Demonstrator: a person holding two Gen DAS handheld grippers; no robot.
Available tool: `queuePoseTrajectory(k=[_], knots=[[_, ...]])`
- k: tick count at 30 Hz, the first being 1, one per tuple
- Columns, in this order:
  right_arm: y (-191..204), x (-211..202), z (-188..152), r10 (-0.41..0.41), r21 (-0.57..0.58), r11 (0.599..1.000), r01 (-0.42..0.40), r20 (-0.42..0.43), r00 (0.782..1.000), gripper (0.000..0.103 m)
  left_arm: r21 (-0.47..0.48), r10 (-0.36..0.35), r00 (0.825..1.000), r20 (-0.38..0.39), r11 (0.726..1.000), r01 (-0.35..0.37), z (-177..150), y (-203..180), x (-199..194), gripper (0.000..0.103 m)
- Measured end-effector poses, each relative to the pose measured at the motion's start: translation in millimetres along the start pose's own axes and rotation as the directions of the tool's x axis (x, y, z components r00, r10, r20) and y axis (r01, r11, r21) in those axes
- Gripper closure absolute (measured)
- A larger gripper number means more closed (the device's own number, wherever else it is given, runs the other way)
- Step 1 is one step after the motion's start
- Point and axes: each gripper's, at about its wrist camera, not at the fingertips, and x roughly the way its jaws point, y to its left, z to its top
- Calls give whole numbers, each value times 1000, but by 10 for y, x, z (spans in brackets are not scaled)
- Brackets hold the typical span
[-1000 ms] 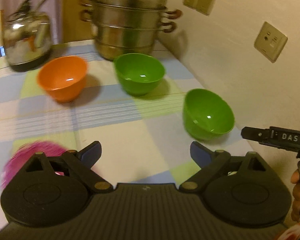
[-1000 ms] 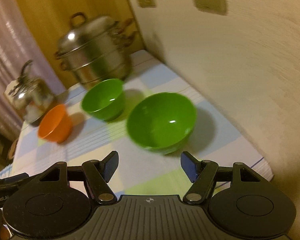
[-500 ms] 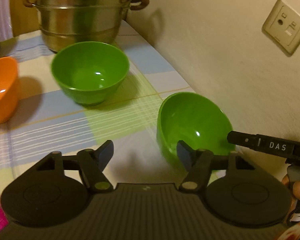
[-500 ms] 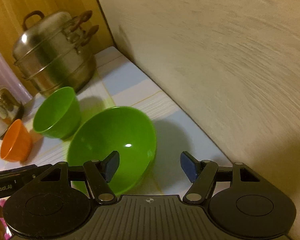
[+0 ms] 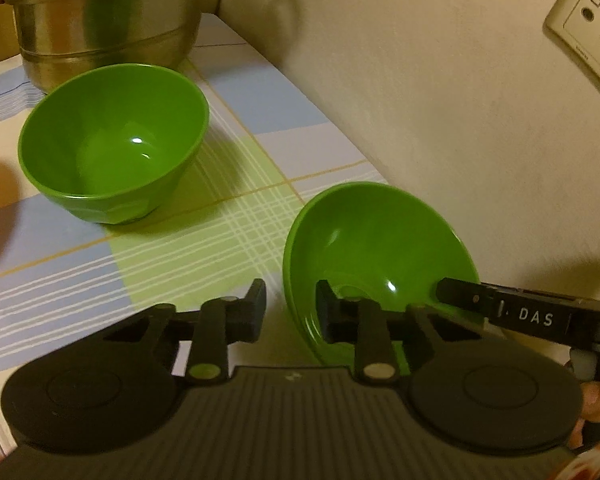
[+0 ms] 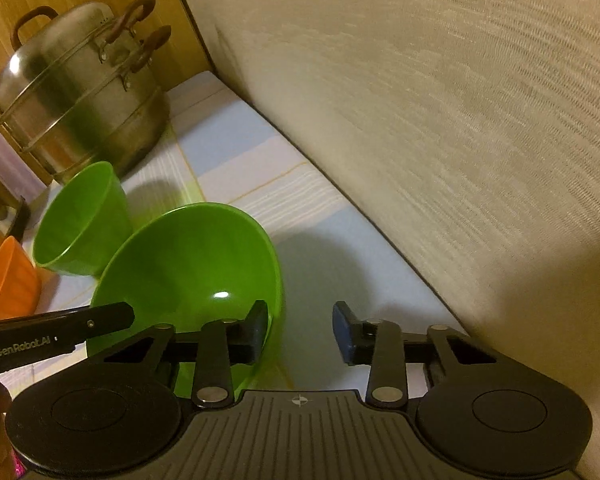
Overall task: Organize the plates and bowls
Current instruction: 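Grasp the rim of the large green bowl with the right gripper, then lift the green bowl with the right gripper and carry it toward the orange bowl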
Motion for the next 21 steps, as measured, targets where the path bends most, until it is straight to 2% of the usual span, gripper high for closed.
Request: queuePoseTrajectory(k=[4,8,14,21], knots=[[25,4,4,13,0,1000,-13,-3,1000,78,17,5,1000,-9,1000,-4,-18,-9,26,92],[91,2,11,25,-5,1000,-25,-8,1000,93,23,13,1000,-14,1000,-13,-21,-34,34,93],[129,-15,19,12,-7,1000,-12,-25,1000,94,29,15,1000,-27,999,-14,-34,-30,-9,94],[365,-197,59,31,-43,999,-32,-24,999,94,28,36,999,-4,999,-36,-19,53,-294,94]])
